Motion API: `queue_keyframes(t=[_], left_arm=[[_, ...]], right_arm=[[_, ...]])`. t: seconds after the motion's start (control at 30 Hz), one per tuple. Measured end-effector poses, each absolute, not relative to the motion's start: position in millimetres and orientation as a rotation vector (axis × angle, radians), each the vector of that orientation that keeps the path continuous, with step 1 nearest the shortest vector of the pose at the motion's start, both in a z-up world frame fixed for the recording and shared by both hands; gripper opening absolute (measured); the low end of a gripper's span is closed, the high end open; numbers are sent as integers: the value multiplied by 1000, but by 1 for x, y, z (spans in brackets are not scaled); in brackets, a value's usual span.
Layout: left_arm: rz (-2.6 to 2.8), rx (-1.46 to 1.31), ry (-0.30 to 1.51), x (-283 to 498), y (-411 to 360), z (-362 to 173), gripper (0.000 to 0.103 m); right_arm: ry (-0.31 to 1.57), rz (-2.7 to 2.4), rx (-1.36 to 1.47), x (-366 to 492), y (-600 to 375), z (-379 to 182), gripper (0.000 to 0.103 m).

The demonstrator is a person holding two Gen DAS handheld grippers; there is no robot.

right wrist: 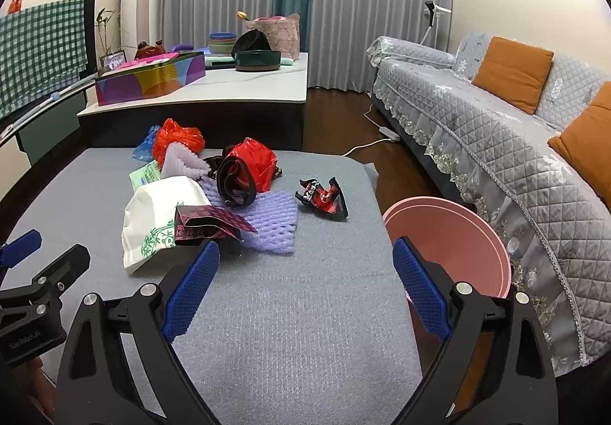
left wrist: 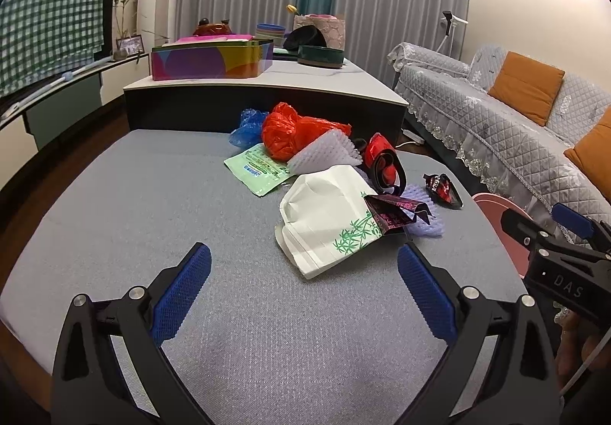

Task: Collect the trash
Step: 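Move both grippers open toward the trash pile on the table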

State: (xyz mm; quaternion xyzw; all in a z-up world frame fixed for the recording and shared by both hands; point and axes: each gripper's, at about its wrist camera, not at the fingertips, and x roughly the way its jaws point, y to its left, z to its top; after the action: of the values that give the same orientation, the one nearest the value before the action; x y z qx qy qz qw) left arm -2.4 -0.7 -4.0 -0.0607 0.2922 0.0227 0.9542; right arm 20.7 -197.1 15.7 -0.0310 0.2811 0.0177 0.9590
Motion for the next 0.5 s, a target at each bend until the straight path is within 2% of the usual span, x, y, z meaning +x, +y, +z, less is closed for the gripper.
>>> queue_keyframes(t=[0.5], left_arm=[[38, -125, 570, -3, -4, -3, 94]], right_arm=[[564, 24, -72, 21, -194, 14, 90]])
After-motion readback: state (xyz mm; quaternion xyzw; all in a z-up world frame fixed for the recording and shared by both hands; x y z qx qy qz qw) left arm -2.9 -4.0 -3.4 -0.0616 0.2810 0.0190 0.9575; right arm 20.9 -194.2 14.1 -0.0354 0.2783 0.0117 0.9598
